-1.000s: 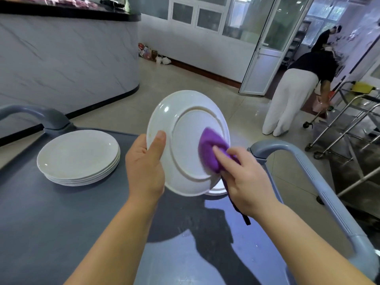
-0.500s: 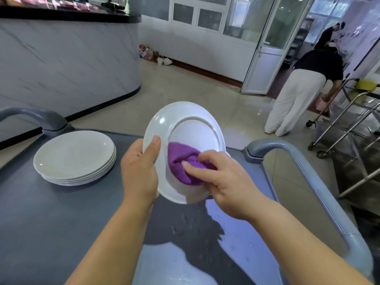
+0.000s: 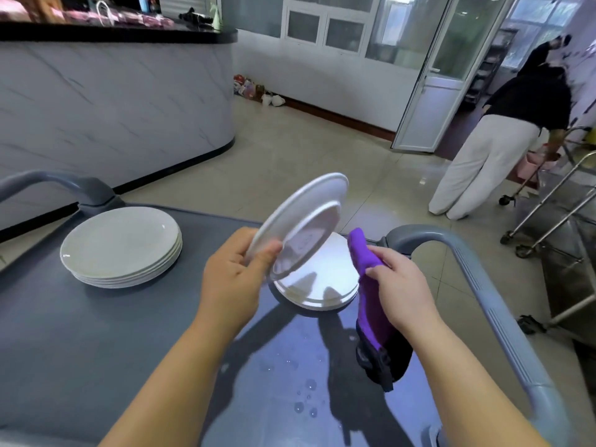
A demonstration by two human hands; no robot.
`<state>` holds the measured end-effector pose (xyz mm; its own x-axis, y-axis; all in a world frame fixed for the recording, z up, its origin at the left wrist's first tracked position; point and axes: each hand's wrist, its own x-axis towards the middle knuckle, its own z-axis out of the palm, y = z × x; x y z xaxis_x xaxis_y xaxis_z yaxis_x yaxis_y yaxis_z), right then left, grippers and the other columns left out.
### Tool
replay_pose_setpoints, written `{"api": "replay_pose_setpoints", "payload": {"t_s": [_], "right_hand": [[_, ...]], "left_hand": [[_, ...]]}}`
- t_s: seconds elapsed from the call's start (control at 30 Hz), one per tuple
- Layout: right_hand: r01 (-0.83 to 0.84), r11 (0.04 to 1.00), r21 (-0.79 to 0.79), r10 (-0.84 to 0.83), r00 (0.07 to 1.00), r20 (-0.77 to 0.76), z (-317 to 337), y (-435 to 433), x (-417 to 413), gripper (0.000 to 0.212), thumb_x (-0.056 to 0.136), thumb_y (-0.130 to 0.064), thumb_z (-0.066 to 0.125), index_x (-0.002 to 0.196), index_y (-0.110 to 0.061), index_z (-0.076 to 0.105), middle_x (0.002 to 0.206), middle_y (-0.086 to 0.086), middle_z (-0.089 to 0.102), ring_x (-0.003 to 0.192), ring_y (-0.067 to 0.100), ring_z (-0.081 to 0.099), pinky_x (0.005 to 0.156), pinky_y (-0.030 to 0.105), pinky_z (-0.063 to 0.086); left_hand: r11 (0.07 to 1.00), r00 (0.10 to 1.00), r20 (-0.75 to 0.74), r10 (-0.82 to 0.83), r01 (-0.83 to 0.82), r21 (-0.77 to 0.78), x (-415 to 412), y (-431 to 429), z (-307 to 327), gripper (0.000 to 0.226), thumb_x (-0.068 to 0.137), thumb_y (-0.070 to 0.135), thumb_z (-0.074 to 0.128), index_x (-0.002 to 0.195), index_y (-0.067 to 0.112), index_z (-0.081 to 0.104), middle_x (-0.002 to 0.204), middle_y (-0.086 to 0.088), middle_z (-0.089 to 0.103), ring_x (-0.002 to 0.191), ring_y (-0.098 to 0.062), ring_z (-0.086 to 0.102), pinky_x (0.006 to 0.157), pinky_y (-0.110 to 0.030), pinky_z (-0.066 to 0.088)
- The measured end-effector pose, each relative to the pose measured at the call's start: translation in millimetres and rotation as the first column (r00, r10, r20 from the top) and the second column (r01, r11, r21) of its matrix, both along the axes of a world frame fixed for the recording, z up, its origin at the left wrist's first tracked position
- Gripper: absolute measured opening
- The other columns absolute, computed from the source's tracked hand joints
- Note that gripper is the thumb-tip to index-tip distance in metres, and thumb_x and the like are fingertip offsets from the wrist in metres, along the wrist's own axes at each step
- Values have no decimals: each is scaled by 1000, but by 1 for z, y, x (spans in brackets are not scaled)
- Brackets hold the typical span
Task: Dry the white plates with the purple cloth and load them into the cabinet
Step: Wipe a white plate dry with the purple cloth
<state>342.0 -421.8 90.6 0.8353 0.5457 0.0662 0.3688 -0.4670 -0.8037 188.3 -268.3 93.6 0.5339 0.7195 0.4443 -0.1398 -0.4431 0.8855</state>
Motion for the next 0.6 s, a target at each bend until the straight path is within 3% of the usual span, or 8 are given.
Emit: {"api": "replay_pose_setpoints", "payload": {"t_s": [0.07, 0.17, 0.23, 0.33, 0.4, 0.47, 0.53, 0.6], "right_hand": [[51, 991, 126, -31, 987, -157, 10, -3, 3, 18, 94, -30, 51, 97, -30, 68, 106, -8, 67, 98, 7, 59, 83, 23, 41], [41, 981, 191, 25, 943, -332, 16, -2, 10, 77, 70, -84, 46, 100, -17, 70, 108, 6, 70, 107, 23, 62, 100, 39, 44], [43, 964, 261, 75, 902, -425, 18, -2, 10, 94, 58, -92, 50, 104, -13, 70, 111, 10, 70, 110, 28, 63, 104, 46, 42], [95, 934, 343, 122, 819, -561, 20, -4, 10, 65, 80, -61, 60, 103, -1, 69, 99, 20, 72, 90, 28, 68, 91, 39, 49], [140, 934, 329, 91, 796, -599, 19, -5, 10, 36, 90, -33, 57, 92, 1, 69, 76, 17, 71, 69, 25, 65, 70, 32, 49], [181, 950, 254, 14, 787, -617, 17, -6, 10, 25, 89, -23, 56, 85, 0, 65, 68, 13, 64, 61, 24, 58, 59, 28, 43], [213, 952, 220, -31, 782, -622, 10, -5, 11, 20, 88, -20, 55, 82, -1, 61, 71, 12, 55, 63, 23, 50, 57, 29, 36], [234, 949, 213, -59, 792, -607, 0, -2, 11, 16, 86, -19, 55, 78, -5, 57, 74, 11, 50, 68, 22, 45, 61, 33, 32]], "left_hand": [[995, 998, -64, -18, 25, 99, 0, -1, -5, 23, 90, 19, 64, 73, 36, 60, 69, 26, 60, 65, 6, 54, 61, -6, 38], [934, 976, -204, -81, 145, 325, 3, -3, -7, 9, 86, 25, 55, 84, 25, 64, 75, 21, 63, 70, -2, 55, 63, -12, 39], [823, 962, -263, -71, 206, 529, 8, -6, -13, 29, 90, 31, 49, 82, 11, 67, 72, 4, 65, 72, -20, 56, 71, -26, 42], [740, 945, -319, -78, 269, 616, 14, -12, -16, 51, 98, 38, 42, 75, -2, 65, 73, -16, 66, 69, -33, 60, 71, -40, 40], [710, 925, -370, -88, 319, 628, 15, -13, -21, 47, 97, 34, 43, 72, 0, 63, 73, -16, 65, 67, -33, 60, 68, -43, 39], [691, 897, -436, -77, 363, 625, 14, -13, -29, 39, 93, 32, 44, 73, 3, 61, 73, -12, 64, 69, -33, 58, 67, -41, 40], [746, 858, -508, -80, 389, 540, 10, -16, -38, 36, 89, 39, 47, 79, 9, 62, 82, -7, 67, 82, -26, 59, 76, -29, 43], [837, 865, -493, -96, 338, 430, 3, -17, -46, 44, 85, 59, 50, 91, 19, 69, 107, 9, 70, 109, -3, 54, 94, -21, 35]]}}
